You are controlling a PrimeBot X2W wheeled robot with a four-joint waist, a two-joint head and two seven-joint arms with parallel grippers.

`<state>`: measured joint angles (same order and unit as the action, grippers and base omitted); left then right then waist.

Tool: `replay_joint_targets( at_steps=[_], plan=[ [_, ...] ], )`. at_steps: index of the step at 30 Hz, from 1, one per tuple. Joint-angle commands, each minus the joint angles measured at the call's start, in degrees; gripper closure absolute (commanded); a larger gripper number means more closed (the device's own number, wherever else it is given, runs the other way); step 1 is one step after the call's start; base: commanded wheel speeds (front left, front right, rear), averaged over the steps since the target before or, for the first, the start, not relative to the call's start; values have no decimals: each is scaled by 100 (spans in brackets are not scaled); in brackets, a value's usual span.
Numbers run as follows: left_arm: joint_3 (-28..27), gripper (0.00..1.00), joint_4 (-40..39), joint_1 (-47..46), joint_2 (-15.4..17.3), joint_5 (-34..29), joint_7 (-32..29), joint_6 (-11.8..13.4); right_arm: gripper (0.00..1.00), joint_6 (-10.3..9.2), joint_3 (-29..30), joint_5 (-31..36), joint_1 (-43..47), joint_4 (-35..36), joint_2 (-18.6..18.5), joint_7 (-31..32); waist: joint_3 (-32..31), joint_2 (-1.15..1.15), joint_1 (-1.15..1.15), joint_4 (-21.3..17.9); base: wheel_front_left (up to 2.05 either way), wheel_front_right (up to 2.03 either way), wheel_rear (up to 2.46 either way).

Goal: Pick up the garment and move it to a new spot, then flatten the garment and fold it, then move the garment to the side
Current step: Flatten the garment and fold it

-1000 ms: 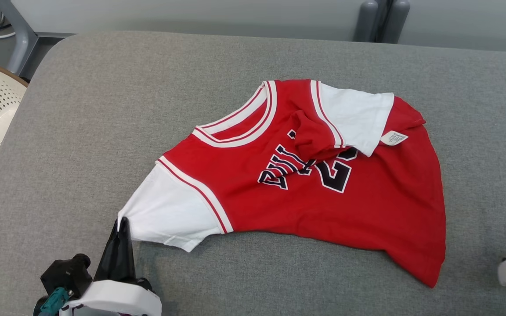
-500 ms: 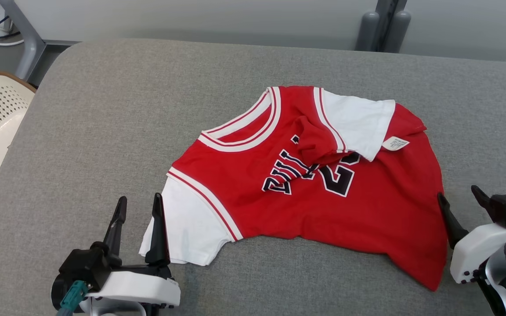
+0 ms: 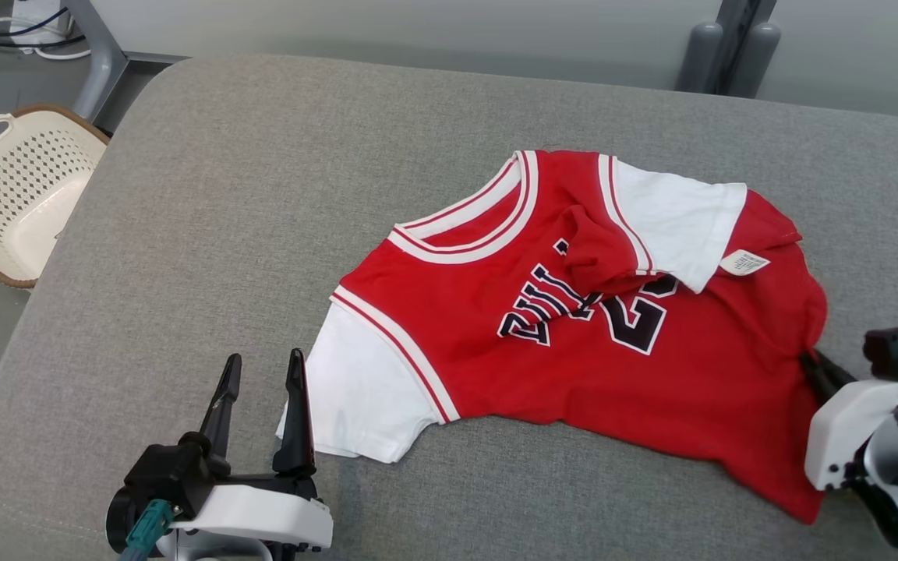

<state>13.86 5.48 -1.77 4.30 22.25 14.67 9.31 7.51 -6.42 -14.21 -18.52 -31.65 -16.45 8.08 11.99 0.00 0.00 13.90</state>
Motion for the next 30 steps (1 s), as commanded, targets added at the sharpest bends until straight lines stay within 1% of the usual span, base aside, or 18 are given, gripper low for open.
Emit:
replay_joint_targets(
  at_steps=[1, 7, 11, 15, 18, 23, 24, 25, 26, 30],
  plan=[
    [-4, 0, 8, -75, 4, -36, 27, -2, 100, -3, 27, -44, -87, -55, -142, -28, 6, 0, 0, 17, 0, 0, 0],
    [97, 0, 10, -71, -16, -76, 43, -49, 100, -2, 219, -86, -567, -180, -579, -34, 75, 0, 0, 115, 0, 0, 0],
    [195, 0, 17, -131, -32, -89, 44, -71, 100, -2, 302, -74, -912, -291, -802, 118, 184, 0, 0, 195, 0, 0, 0],
    [280, 0, 22, -193, -51, -93, 48, -106, 100, -2, 283, -2, -1326, -558, -1011, 264, 336, 0, 0, 286, 0, 0, 0],
    [325, 0, 37, -252, -55, -98, 50, -117, 100, -2, 233, 44, -1546, -723, -1055, 289, 418, 0, 0, 327, 0, 0, 0],
    [439, 0, 89, -395, -75, -99, 55, -146, 100, -2, 191, 247, -2120, -1284, -1026, 127, 597, 0, 0, 389, 0, 0, 0],
    [456, 0, 101, -422, -79, -98, 56, -158, 82, -2, 196, 301, -2231, -1403, -1001, 80, 622, 0, 0, 389, 0, 0, 0],
    [485, 0, 117, -452, -83, -103, 57, -178, 51, -2, 189, 363, -2336, -1513, -966, 7, 639, 0, 0, 386, 0, 0, 0],
    [511, 0, 131, -493, -87, -111, 58, -181, 0, -2, 165, 420, -2448, -1596, -927, -91, 652, 0, 0, 378, 0, 0, 0],
    [575, 0, 187, -637, -92, -144, 60, -246, 0, -2, -31, 569, -2763, -1826, -748, -440, 608, 0, 0, 244, 0, 0, 0]
  ],
)
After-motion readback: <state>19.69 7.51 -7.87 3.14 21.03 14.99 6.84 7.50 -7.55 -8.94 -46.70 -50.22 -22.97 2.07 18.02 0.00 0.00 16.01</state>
